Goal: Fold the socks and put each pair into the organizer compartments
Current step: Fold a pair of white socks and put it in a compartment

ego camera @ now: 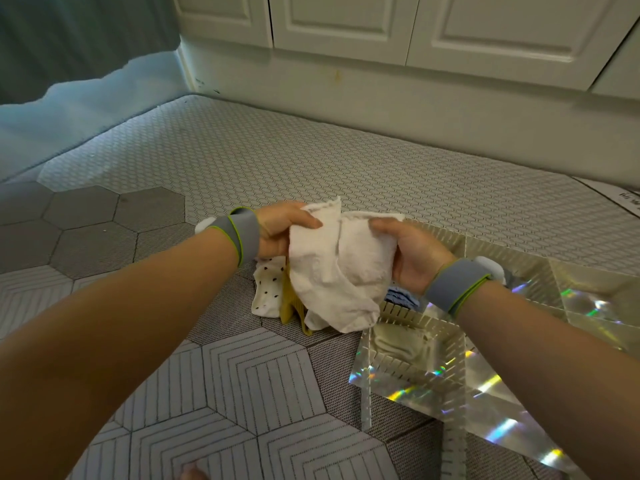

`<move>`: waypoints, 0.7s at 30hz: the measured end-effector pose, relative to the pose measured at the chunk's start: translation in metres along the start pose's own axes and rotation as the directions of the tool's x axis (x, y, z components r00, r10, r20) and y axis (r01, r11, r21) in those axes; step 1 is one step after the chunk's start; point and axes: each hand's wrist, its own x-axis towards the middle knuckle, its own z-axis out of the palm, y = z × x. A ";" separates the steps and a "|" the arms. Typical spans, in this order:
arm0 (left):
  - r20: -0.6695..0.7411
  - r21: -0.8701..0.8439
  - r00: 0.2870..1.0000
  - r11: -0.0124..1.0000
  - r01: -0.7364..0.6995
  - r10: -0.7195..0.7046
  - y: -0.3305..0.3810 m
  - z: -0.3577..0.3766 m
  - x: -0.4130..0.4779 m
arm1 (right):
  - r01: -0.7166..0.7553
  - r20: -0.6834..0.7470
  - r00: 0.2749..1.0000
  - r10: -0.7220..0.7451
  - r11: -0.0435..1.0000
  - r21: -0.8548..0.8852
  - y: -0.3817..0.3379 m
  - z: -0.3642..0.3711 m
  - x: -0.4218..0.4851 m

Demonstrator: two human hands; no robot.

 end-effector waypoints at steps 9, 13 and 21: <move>-0.221 -0.109 0.964 0.979 -0.173 0.146 0.022 0.023 -0.012 | 0.190 -0.182 0.969 -0.165 0.973 0.131 -0.005 0.009 0.008; -0.130 -0.093 0.975 0.977 -0.192 0.179 0.029 0.045 -0.018 | 0.200 -0.091 0.975 -0.201 0.980 -0.013 -0.001 0.019 0.005; -0.036 -0.071 0.973 0.970 -0.232 0.230 0.034 0.066 -0.020 | 0.183 0.077 0.980 -0.183 0.983 0.009 0.005 0.021 0.008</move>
